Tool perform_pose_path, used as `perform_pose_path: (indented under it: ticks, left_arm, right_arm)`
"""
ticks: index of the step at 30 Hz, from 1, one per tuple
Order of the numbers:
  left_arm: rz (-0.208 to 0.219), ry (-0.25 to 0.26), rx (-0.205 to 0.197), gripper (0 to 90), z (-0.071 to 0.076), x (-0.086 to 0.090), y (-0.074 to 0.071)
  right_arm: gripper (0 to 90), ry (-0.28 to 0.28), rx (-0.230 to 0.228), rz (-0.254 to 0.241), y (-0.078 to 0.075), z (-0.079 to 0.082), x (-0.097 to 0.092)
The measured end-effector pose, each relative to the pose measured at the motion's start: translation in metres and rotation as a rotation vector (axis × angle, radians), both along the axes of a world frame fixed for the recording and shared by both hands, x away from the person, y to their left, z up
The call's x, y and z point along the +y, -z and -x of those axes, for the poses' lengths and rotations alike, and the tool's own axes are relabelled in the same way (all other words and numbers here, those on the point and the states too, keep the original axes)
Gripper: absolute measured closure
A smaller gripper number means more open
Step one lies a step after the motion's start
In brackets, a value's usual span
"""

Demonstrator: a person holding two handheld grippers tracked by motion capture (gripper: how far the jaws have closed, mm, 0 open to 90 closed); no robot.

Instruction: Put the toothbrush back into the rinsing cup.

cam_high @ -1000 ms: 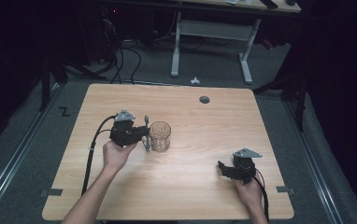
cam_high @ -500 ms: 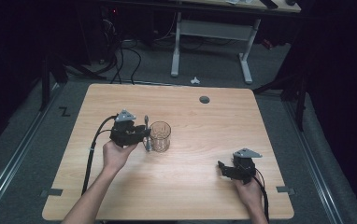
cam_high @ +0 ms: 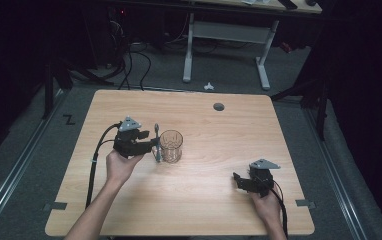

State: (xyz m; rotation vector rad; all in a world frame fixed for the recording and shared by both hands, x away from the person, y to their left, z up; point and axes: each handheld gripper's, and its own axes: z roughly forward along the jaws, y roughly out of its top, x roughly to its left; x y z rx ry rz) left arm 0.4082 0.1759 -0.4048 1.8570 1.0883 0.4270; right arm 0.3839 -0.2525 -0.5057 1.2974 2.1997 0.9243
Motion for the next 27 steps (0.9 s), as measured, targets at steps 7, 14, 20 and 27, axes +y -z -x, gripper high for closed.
perform_pose_path:
  ticks: [7,14,20,27]
  left_arm:
    - [0.001,-0.019,-0.016,48.0,0.006,0.007,-0.001]
    - [0.010,-0.037,-0.028,47.9,0.011,0.016,-0.002]
    - [0.023,-0.042,-0.036,47.7,0.015,0.020,-0.004]
    - [0.022,-0.053,-0.046,47.6,0.019,0.024,-0.006]
  right_arm:
    - [25.6,0.000,0.000,0.000,0.000,0.000,0.000]
    - [25.6,0.000,0.000,0.000,0.000,0.000,0.000]
    - [25.6,0.001,0.000,0.000,0.000,0.000,0.000]
    - [25.5,0.001,0.000,0.000,0.000,0.000,0.000]
